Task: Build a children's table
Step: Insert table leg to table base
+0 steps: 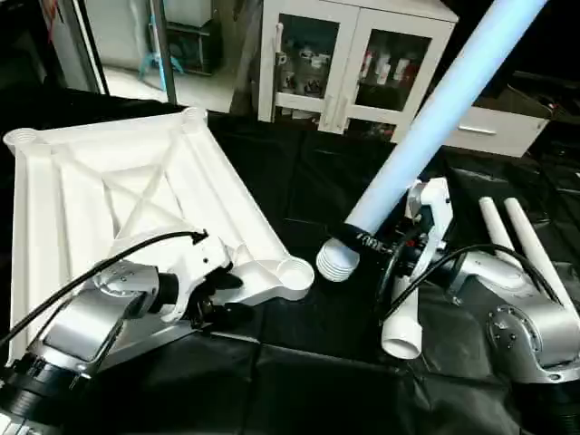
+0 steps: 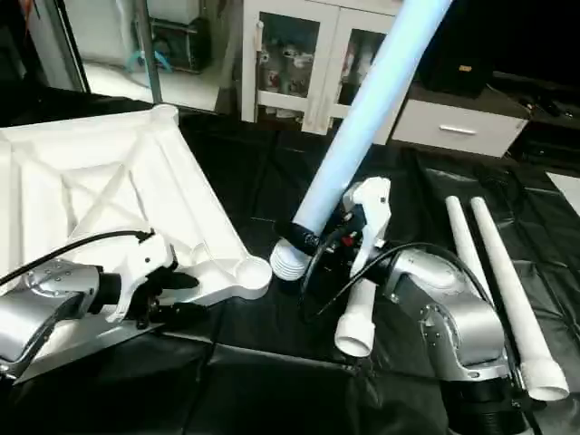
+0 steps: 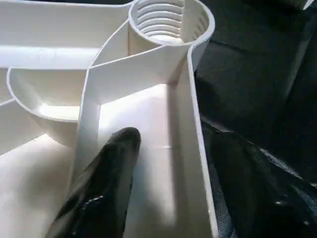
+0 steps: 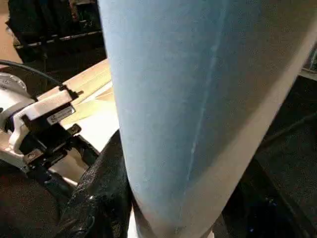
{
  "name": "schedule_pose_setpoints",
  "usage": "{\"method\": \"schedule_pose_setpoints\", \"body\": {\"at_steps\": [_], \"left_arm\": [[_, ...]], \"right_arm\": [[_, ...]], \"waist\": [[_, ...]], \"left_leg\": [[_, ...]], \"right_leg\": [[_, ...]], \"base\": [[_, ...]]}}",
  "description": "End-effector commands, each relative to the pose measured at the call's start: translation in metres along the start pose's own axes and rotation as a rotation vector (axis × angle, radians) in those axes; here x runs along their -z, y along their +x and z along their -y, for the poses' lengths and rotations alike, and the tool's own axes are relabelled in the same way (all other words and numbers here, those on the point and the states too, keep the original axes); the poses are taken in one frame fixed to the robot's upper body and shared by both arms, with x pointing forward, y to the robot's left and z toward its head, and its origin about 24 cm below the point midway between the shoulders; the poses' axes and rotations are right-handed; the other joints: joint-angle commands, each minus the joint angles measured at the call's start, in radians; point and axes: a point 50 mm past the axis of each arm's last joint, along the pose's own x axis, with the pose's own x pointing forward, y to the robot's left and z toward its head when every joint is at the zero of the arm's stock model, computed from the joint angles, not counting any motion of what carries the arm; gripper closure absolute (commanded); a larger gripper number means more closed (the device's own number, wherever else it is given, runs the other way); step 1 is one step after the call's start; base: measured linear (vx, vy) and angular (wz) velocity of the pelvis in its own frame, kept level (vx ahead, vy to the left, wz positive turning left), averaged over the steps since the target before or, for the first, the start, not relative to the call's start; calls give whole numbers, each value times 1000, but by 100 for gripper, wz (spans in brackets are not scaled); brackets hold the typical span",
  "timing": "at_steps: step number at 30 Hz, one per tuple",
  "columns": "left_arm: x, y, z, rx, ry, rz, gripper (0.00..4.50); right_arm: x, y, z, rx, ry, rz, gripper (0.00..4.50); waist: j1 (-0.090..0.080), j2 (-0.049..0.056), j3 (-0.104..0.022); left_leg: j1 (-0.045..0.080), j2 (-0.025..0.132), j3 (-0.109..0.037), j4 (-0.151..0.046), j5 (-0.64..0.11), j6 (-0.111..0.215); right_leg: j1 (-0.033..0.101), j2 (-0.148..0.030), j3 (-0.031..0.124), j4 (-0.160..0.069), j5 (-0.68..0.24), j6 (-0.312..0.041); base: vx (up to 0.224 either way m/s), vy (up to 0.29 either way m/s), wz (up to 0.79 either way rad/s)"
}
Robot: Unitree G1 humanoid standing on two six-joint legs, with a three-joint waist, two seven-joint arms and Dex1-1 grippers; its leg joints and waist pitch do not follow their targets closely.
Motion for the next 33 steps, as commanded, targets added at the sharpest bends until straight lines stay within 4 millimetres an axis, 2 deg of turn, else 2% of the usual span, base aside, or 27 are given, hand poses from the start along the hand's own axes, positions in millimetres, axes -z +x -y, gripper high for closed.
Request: {"method": "schedule_pose_setpoints", "body": {"at_steps": [1,7,11,13,15,16,18,19,24,29,30,33], "left_arm": [[4,7,5,12,-11,-49,216],[4,9,8,13,10,-100,272],[3,10,11,19,15,-124,296],[5,12,15,26,24,-155,330],[5,12,16,28,28,-167,336],[6,12,16,28,32,-168,346],[5,12,17,22,32,-161,359],[4,13,16,22,42,-144,381],[0,17,17,29,67,-96,422],[5,25,27,68,79,-78,432],[5,25,27,68,79,-78,447],[10,34,37,109,78,-50,447]], "right_arm": [[-4,1,3,6,-18,6,267],[-4,1,3,8,-20,4,267],[-3,2,2,11,-22,6,267],[-2,2,2,14,-23,7,267],[-2,2,2,15,-22,7,267],[-2,2,1,16,-22,8,267],[-2,2,1,18,-23,9,267],[-2,2,1,19,-24,11,267],[-1,2,1,14,-16,17,267],[2,4,-1,6,-8,11,267],[2,4,-1,6,-8,11,267],[1,13,-2,2,-6,16,267]], "waist": [[0,20,-45],[0,20,-44],[-1,21,-45],[0,22,-46],[-1,21,-46],[0,24,-46],[0,23,-46],[0,25,-45],[2,28,-44],[5,28,-40],[6,27,-41],[8,29,-41]], "left_leg": [[15,80,-33,-96,-187,-33],[14,80,-36,-97,-209,-38],[13,80,-35,-97,-191,-36],[13,80,-34,-96,-177,-33],[13,79,-33,-95,-167,-28],[13,79,-34,-96,-167,-28],[12,79,-33,-95,-164,-25],[11,79,-33,-96,-168,-24],[14,80,-33,-97,-198,-26],[17,79,-33,-98,-224,-28],[14,79,-33,-98,-216,-24],[14,80,-32,-98,-201,-18]], "right_leg": [[29,-105,67,-84,-176,-177],[28,-108,69,-91,-232,-161],[30,-107,69,-88,-203,-168],[31,-106,69,-87,-177,-174],[31,-105,68,-86,-166,-175],[31,-105,68,-86,-166,-176],[32,-105,68,-86,-164,-177],[32,-105,68,-88,-173,-176],[28,-106,69,-93,-218,-169],[24,-108,71,-101,-272,-156],[27,-109,72,-102,-284,-150],[25,-109,71,-103,-288,-144]], "base": [[0,0,0],[0,0,0],[0,0,0],[0,0,0],[0,0,0],[0,0,0],[0,0,0],[0,0,0],[0,0,0],[0,0,0],[0,0,0],[0,0,0]]}}
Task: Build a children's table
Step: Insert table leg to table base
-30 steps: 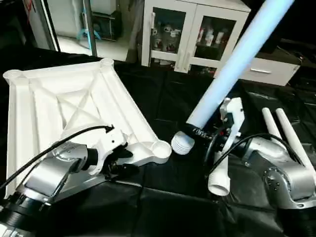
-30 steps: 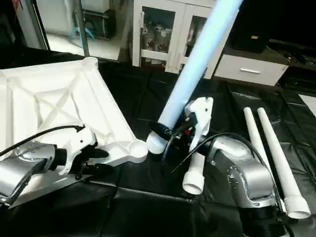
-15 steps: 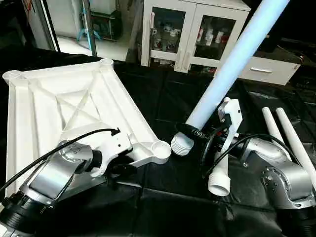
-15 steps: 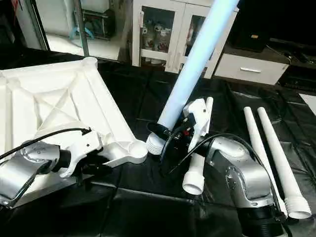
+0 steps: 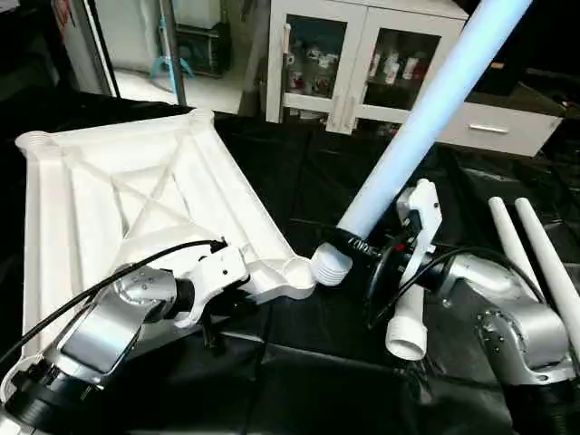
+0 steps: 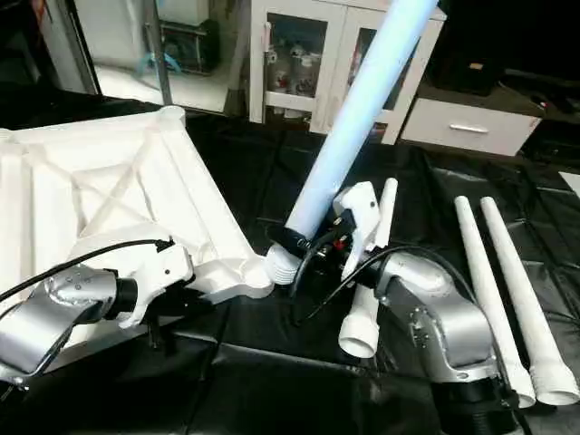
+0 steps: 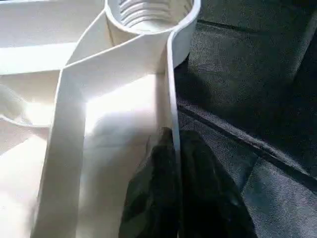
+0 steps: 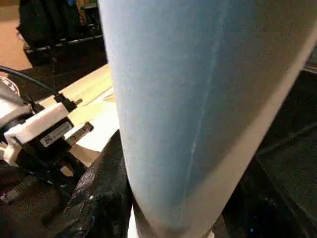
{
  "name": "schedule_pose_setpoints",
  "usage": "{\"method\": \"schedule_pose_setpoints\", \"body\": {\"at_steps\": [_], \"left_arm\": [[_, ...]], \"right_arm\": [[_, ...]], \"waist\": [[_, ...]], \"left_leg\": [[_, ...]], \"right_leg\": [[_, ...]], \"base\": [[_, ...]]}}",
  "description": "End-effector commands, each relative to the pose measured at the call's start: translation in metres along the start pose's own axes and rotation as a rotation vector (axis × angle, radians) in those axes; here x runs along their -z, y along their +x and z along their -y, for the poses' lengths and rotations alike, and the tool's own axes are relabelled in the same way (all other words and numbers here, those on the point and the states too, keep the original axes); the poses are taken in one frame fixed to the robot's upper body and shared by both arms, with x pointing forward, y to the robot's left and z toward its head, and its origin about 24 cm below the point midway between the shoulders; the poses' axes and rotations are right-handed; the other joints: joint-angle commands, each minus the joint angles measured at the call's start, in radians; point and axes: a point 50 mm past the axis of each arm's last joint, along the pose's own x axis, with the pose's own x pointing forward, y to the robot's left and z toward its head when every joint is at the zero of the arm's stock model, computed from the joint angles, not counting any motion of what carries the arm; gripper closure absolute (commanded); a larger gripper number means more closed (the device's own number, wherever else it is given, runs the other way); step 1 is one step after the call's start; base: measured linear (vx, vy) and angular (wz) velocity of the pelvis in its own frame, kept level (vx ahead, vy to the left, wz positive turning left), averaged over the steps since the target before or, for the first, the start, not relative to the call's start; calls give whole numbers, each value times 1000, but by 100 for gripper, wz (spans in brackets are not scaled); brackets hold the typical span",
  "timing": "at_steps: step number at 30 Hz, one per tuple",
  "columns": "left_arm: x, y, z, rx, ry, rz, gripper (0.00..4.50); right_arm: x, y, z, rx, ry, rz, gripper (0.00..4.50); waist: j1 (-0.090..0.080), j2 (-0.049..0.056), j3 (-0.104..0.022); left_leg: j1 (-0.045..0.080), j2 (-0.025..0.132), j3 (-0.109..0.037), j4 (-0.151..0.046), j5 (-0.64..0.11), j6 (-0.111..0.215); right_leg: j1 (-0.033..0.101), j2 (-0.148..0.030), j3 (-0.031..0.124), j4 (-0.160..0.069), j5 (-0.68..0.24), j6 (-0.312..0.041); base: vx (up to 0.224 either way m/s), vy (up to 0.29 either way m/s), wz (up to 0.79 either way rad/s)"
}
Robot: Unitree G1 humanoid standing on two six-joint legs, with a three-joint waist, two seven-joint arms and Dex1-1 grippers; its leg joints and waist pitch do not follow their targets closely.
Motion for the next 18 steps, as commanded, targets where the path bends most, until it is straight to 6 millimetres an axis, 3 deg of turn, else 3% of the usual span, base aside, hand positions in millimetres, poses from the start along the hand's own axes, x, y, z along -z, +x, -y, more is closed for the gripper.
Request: {"method": "schedule_pose_setpoints", "body": {"at_steps": [1,5,7,8,9,10,12,18], "left_arm": [[11,19,20,118,-10,-3,447],[10,18,23,156,22,7,450],[10,17,23,170,47,-4,450],[10,16,23,170,48,-5,450],[10,16,22,168,53,-13,450],[11,14,19,164,62,-25,450],[12,13,17,162,65,-30,450],[12,9,13,163,78,-46,450]], "right_arm": [[-5,7,0,-10,-24,14,267],[-4,14,-2,-52,-22,-3,267],[-1,17,-3,-87,-30,-29,267],[-1,17,-3,-89,-30,-30,267],[1,19,-4,-105,-27,-42,267],[5,21,-4,-134,-40,-83,267],[9,22,-4,-152,-61,-126,267],[17,23,0,-160,-106,-223,267]], "waist": [[-2,1,-39],[2,1,-42],[3,-6,-42],[5,-3,-42],[5,-3,-42],[4,-9,-42],[5,-4,-40],[3,-8,-40]], "left_leg": [[12,77,-33,-90,-201,-12],[11,79,-30,-90,-162,-3],[10,78,-28,-90,-154,2],[9,78,-29,-90,-152,1],[9,78,-29,-90,-151,1],[10,79,-27,-91,-153,0],[12,78,-27,-91,-165,-2],[12,80,-28,-93,-172,-9]], "right_leg": [[21,-107,70,-101,-310,-140],[22,-105,70,-97,-289,-131],[22,-105,70,-96,-275,-133],[22,-106,69,-95,-277,-135],[22,-105,69,-96,-277,-134],[21,-104,68,-96,-275,-131],[19,-106,68,-98,-298,-130],[21,-109,69,-99,-314,-124]], "base": [[0,0,0],[0,0,0],[0,0,0],[0,0,0],[0,0,0],[0,0,0],[0,0,0],[0,0,0]]}}
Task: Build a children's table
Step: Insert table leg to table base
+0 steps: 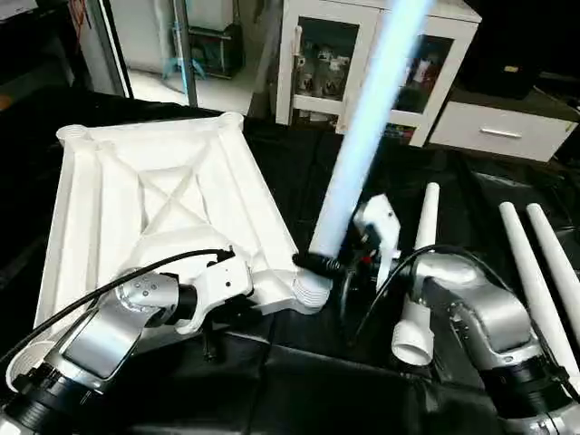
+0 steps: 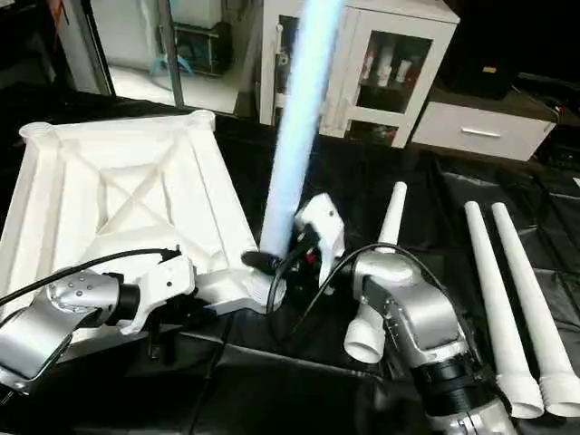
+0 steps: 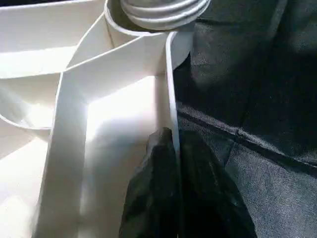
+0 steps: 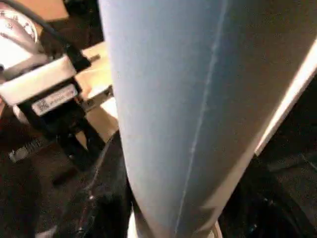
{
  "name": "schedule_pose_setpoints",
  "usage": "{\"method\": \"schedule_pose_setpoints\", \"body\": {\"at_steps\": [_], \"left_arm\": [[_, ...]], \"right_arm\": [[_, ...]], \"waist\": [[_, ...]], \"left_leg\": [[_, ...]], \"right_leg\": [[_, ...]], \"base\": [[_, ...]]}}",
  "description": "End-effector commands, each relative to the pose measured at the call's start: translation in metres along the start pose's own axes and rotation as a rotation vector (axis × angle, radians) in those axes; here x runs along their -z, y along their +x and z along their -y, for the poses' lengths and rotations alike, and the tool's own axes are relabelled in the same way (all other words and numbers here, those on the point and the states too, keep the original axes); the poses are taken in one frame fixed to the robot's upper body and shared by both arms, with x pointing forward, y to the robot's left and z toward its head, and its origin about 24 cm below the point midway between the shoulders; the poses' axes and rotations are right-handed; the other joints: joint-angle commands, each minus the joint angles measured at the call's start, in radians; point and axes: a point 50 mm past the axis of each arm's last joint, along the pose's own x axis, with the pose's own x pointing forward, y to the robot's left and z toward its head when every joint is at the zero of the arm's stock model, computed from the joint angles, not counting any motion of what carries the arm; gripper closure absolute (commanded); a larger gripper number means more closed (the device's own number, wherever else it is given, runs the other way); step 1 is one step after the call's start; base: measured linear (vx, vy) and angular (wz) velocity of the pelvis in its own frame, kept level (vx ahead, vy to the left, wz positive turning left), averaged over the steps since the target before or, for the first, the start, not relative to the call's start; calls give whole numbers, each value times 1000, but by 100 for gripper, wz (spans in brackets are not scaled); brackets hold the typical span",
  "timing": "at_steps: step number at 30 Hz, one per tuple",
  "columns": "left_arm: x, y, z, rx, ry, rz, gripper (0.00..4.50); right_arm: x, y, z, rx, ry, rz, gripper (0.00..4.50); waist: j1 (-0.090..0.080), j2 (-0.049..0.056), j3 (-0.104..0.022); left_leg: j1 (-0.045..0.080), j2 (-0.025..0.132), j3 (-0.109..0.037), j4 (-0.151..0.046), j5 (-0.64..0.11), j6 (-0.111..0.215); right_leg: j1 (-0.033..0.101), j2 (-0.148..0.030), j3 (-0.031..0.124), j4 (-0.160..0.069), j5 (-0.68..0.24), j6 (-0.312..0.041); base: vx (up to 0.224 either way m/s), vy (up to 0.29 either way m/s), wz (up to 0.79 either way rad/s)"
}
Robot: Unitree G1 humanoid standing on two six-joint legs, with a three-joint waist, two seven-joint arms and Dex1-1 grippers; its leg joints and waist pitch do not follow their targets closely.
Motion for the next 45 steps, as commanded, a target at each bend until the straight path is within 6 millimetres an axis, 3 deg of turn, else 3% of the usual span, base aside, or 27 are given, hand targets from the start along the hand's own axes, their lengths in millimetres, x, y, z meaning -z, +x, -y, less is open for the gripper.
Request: {"method": "schedule_pose_setpoints", "body": {"at_steps": [1,13,23,32,34,37,45], "left_arm": [[11,10,10,87,-17,-36,450],[11,10,8,100,-5,-40,450],[11,10,8,106,-4,-41,450],[11,10,9,110,-6,-42,450],[11,10,9,109,-7,-41,450],[11,10,10,107,-9,-39,450],[13,8,7,85,-21,-31,450]], "right_arm": [[3,-3,4,11,-28,-48,267],[14,8,8,0,30,-66,267],[20,19,11,-21,83,-84,267],[23,27,15,-16,98,-89,267],[25,26,18,20,100,-80,267],[26,24,21,56,106,-68,267],[41,2,32,187,191,-1,268]], "waist": [[-5,-5,-38],[-9,-5,-38],[-20,-7,-35],[-25,-10,-36],[-26,-13,-35],[-26,-11,-34],[-25,-12,-32]], "left_leg": [[13,80,-32,-88,-173,-11],[14,81,-33,-90,-196,-20],[18,84,-42,-96,-288,-44],[18,84,-43,-96,-307,-49],[16,85,-43,-98,-305,-47],[19,85,-44,-99,-322,-51],[19,86,-45,-101,-342,-49]], "right_leg": [[15,-107,70,-95,-309,-126],[16,-108,69,-97,-319,-142],[10,-113,69,-110,-443,-115],[5,-114,71,-111,-452,-116],[6,-115,70,-111,-461,-112],[2,-115,70,-114,-480,-108],[-1,-116,71,-120,-513,-93]], "base": [[0,0,0],[0,0,0],[0,0,0],[0,0,0],[0,0,0],[0,0,0],[0,0,0]]}}
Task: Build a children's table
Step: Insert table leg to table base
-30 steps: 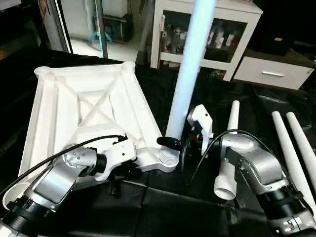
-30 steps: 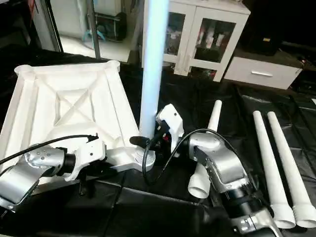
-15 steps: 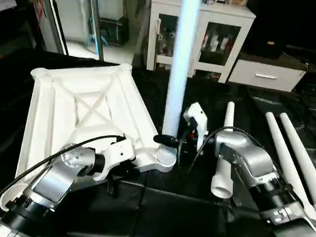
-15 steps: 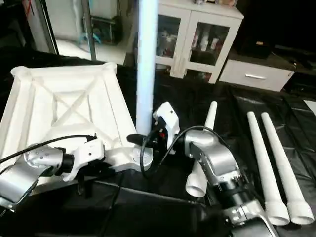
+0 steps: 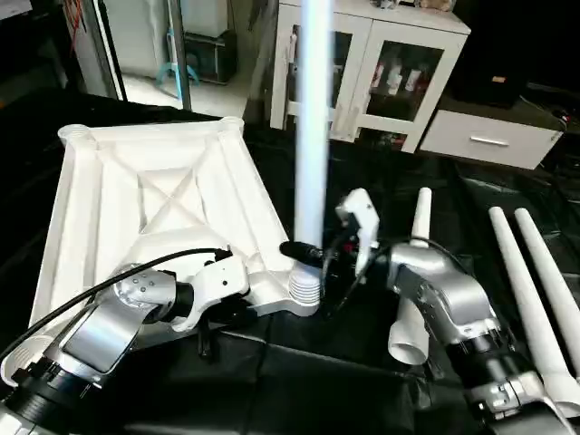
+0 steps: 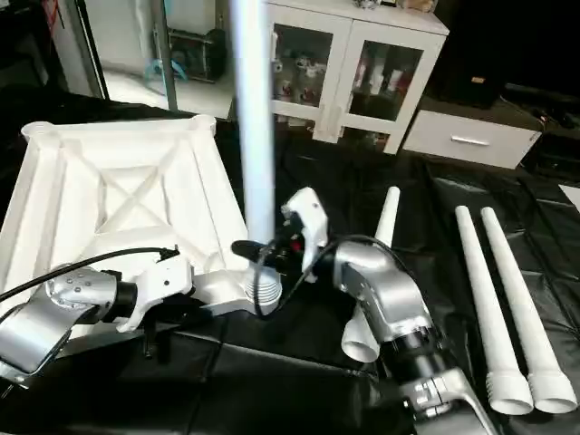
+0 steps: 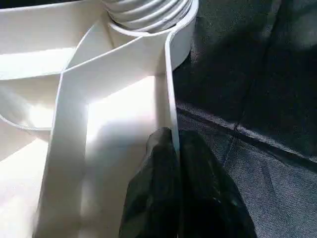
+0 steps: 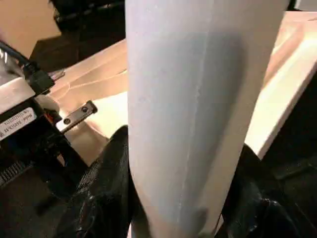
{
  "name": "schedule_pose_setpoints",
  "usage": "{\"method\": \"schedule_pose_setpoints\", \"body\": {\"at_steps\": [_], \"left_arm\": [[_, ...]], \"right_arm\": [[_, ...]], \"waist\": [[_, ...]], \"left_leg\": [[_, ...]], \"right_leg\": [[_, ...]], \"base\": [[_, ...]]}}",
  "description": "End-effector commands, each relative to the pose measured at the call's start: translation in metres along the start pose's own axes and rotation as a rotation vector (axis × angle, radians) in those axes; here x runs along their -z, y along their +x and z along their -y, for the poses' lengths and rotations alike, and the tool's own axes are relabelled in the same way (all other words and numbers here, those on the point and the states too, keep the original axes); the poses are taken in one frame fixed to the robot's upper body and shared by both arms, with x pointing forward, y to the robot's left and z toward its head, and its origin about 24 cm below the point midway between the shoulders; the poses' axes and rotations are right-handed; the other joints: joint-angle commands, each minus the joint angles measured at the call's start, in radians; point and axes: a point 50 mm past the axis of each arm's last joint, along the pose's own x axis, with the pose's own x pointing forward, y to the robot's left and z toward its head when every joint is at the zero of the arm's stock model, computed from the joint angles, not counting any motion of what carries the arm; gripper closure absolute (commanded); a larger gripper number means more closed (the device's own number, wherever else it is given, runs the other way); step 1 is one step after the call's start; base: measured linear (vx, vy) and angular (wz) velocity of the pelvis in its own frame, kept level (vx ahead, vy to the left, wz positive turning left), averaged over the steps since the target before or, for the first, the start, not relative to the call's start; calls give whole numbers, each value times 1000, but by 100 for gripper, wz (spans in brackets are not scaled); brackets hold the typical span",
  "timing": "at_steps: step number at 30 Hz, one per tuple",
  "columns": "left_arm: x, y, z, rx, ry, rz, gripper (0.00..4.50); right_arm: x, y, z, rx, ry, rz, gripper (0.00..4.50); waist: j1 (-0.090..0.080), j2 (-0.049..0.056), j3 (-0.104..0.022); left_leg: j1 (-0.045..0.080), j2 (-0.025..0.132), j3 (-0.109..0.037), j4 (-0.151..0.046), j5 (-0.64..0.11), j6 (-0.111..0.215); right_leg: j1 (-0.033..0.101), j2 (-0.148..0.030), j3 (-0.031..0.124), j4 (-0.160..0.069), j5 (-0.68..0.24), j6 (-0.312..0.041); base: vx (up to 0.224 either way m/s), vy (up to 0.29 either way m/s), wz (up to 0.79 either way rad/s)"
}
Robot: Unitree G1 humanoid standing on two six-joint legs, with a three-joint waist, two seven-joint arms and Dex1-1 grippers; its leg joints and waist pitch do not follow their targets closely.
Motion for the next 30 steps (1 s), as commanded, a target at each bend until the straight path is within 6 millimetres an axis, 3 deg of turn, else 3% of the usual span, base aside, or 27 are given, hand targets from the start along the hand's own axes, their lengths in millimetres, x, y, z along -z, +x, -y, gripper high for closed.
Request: {"method": "schedule_pose_setpoints", "body": {"at_steps": [1,4,10,13,16,18,20,24,30], "left_arm": [[9,9,12,71,-27,-8,450],[10,8,12,68,-29,-9,450],[11,7,11,58,-33,-9,450],[12,7,10,44,-35,-10,450],[12,6,9,37,-36,-11,450],[12,6,8,32,-36,-11,450],[13,6,8,28,-37,-12,450],[13,6,7,20,-40,-12,450],[13,5,6,13,-45,-11,450]], "right_arm": [[22,-23,18,165,50,-61,268],[28,-29,17,182,62,-48,268],[34,-37,13,214,76,-7,268],[41,-43,3,204,52,6,268],[46,-45,-3,183,29,-9,268],[49,-45,-6,172,13,-21,268],[52,-47,-9,166,6,-22,268],[55,-50,-13,172,13,-14,268],[59,-51,-15,179,26,-31,268]], "waist": [[-4,8,-21],[-5,8,-21],[0,8,-24],[7,7,-28],[10,5,-32],[15,4,-33],[15,5,-29],[14,4,-26],[11,5,-24]], "left_leg": [[18,85,-44,-98,-344,-48],[17,84,-46,-101,-355,-48],[18,86,-41,-104,-316,-41],[18,87,-34,-105,-248,-28],[10,86,-32,-105,-180,-12],[11,86,-29,-102,-165,-3],[10,85,-29,-104,-173,0],[12,87,-33,-106,-236,-12],[14,87,-36,-109,-270,-19]], "right_leg": [[-8,-117,72,-118,-510,-93],[-6,-115,71,-119,-518,-91],[-4,-114,72,-116,-447,-103],[1,-111,72,-111,-353,-116],[12,-107,69,-99,-260,-131],[13,-108,69,-97,-235,-133],[14,-108,69,-101,-255,-134],[10,-113,71,-113,-378,-111],[6,-114,72,-120,-430,-91]], "base": [[0,0,0],[0,0,0],[0,0,0],[0,0,0],[0,0,0],[0,0,0],[0,0,0],[0,0,0],[0,0,0]]}}
